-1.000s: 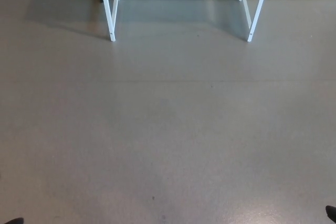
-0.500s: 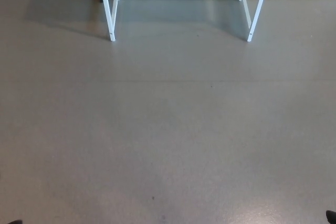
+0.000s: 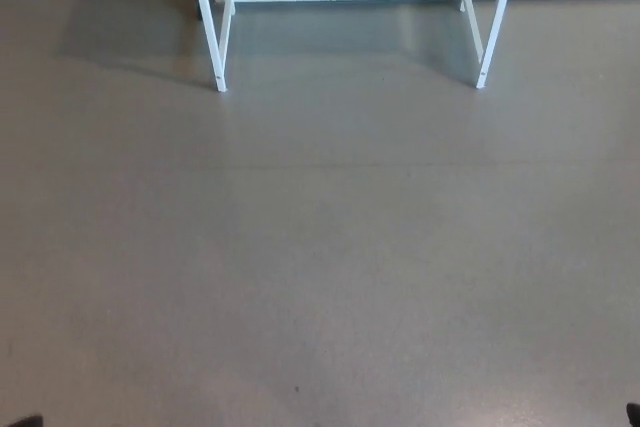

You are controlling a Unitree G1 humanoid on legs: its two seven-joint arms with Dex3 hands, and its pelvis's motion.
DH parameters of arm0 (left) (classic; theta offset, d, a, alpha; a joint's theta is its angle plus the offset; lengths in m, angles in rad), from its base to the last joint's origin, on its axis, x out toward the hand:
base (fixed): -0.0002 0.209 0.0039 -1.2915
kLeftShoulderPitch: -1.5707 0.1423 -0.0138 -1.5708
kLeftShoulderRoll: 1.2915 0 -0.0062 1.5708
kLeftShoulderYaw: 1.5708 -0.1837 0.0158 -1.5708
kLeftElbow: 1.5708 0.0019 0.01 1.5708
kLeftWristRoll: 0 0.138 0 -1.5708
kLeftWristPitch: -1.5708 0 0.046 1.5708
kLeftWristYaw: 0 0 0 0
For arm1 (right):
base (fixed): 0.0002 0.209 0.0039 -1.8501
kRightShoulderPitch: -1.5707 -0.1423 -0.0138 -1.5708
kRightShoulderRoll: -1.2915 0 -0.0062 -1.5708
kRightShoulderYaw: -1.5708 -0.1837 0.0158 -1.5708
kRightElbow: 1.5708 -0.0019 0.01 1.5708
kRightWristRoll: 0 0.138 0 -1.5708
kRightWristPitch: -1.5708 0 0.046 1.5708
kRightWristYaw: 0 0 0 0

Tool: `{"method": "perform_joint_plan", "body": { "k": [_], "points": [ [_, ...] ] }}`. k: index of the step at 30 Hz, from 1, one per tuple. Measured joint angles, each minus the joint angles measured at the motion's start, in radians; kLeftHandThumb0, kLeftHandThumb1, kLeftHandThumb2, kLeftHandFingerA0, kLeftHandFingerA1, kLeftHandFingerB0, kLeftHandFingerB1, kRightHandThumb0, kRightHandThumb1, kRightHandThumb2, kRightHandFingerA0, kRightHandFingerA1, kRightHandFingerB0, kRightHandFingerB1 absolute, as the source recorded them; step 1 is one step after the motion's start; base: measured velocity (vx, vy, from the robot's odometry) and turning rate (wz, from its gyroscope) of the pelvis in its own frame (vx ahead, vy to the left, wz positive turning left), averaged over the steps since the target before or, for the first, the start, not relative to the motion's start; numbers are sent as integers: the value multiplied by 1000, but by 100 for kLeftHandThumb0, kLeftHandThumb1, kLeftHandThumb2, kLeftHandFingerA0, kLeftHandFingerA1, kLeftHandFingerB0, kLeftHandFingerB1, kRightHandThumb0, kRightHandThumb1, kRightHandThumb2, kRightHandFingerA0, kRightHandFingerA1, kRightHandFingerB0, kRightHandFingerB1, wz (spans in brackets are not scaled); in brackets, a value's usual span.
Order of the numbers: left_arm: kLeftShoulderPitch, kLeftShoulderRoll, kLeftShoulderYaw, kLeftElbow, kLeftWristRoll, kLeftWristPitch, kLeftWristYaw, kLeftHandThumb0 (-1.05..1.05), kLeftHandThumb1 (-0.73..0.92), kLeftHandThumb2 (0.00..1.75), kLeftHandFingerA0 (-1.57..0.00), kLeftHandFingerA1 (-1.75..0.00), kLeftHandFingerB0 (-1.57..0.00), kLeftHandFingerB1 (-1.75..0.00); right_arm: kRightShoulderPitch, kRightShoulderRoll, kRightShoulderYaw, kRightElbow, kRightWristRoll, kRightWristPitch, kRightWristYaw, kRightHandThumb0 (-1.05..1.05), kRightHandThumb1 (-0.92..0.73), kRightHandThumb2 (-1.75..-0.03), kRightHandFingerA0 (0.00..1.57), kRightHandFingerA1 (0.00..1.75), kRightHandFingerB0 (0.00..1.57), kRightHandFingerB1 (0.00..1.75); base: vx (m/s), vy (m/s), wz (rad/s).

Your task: The robot walks towards a desk on which a shovel is kept on the left hand side and a container is kept on the right hand side. The robot picks up the shovel using its left hand and places it in the container.

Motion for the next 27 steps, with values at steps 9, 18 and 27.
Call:
{"method": "perform_joint_plan", "body": {
  "k": [9,18,27],
  "points": [
    [-10,15,6,9,0,0,-1,-71,85,66,-27,-37,-18,-32,2,13,13,-1,-7,-3,0,-60,-62,-83,29,51,15,43,107,349,-9],
    [-7,18,3,11,0,-2,-2,-69,85,66,-27,-38,-18,-32,-4,13,14,0,-9,-4,0,-61,-62,-84,29,51,15,43,174,-10,8],
    [-16,10,-4,2,0,-8,-3,-68,85,66,-27,-39,-17,-32,-24,-1,8,13,-10,-3,0,-60,-63,-83,29,50,15,43,228,-93,18]
  ]
}}
